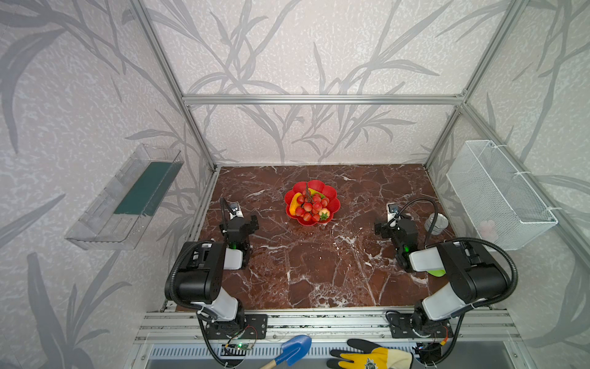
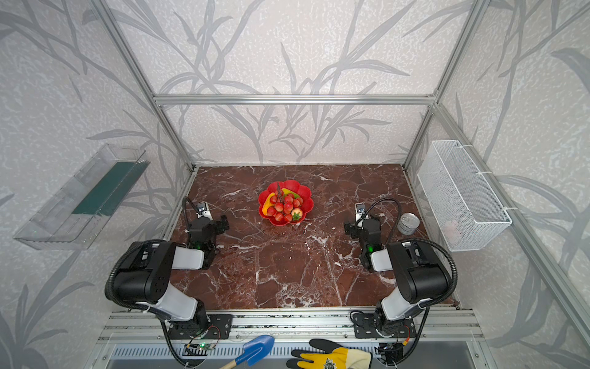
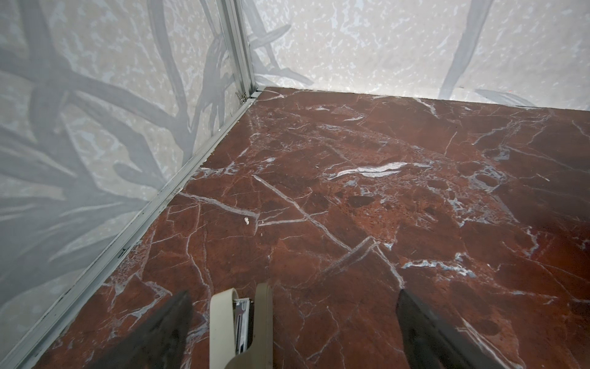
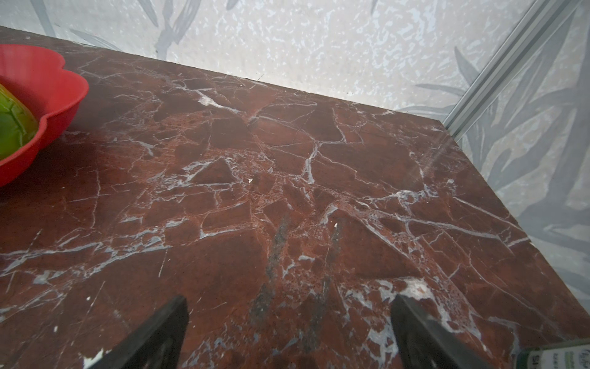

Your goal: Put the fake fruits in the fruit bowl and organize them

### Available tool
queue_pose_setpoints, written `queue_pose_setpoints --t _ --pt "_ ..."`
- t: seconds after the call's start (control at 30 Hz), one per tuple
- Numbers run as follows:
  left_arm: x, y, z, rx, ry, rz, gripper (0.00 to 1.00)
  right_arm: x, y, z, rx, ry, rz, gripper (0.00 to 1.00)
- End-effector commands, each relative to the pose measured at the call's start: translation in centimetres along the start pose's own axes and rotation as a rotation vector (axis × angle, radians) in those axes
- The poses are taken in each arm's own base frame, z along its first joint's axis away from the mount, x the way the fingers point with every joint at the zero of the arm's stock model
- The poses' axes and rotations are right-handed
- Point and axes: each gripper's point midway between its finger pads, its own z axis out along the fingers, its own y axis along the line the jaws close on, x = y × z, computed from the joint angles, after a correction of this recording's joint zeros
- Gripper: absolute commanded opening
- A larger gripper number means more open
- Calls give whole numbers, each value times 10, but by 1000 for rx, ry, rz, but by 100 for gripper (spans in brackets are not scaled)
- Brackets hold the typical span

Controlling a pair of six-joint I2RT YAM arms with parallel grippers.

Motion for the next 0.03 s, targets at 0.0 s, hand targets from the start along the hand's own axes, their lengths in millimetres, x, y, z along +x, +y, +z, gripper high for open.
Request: queue_pose_setpoints --t 0.0 --pt "-12 -1 1 -5 -34 -5 100 -14 -12 1 65 -52 42 99"
